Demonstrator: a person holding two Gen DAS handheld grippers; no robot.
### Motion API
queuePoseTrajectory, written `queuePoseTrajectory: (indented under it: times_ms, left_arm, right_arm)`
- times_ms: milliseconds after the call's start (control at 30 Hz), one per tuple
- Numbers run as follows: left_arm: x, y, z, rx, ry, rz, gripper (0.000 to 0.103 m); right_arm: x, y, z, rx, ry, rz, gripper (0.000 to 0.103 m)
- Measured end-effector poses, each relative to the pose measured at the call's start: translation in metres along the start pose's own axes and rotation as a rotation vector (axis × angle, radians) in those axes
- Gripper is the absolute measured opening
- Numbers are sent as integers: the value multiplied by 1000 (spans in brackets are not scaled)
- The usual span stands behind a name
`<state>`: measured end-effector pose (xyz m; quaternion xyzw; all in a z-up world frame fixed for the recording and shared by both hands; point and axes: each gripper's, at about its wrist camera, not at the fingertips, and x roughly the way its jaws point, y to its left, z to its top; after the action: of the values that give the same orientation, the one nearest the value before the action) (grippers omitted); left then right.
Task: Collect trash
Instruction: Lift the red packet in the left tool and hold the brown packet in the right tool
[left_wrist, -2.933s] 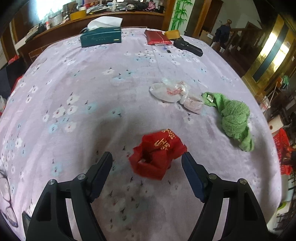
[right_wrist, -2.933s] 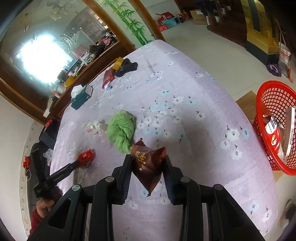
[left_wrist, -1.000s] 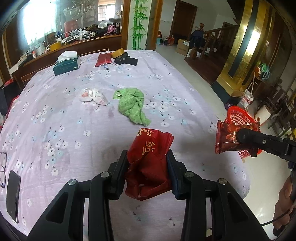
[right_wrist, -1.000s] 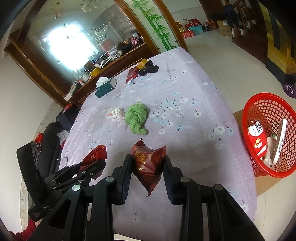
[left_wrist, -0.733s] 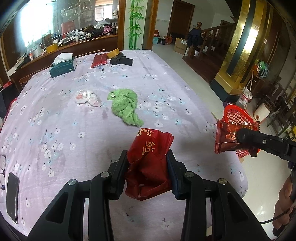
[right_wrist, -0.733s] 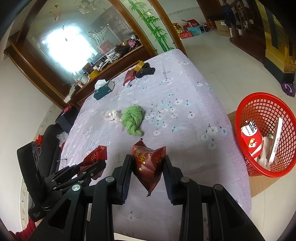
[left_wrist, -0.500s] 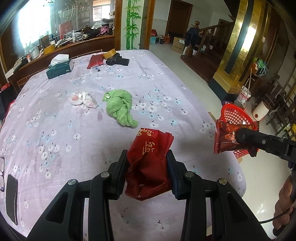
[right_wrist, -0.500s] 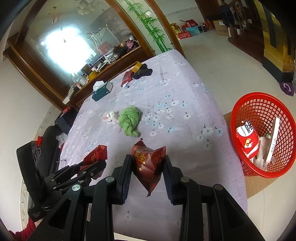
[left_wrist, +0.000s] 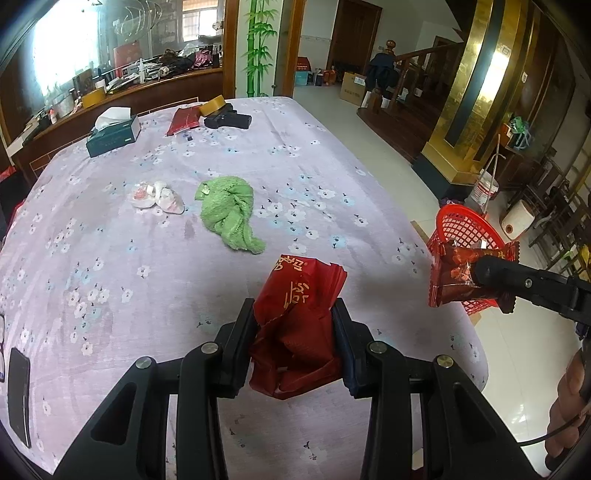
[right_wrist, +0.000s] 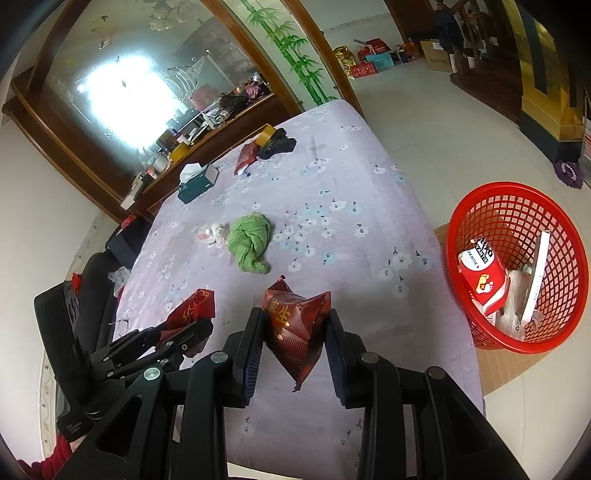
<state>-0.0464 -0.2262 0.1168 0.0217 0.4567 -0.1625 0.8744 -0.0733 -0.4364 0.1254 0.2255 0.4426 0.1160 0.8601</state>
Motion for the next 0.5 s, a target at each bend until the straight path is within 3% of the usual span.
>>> queuePoseTrajectory:
  times_ms: [500]
  left_arm:
    - [5, -13, 2, 18, 8, -14, 38]
  right_arm:
    - [-6, -9, -3, 21, -5, -12, 35]
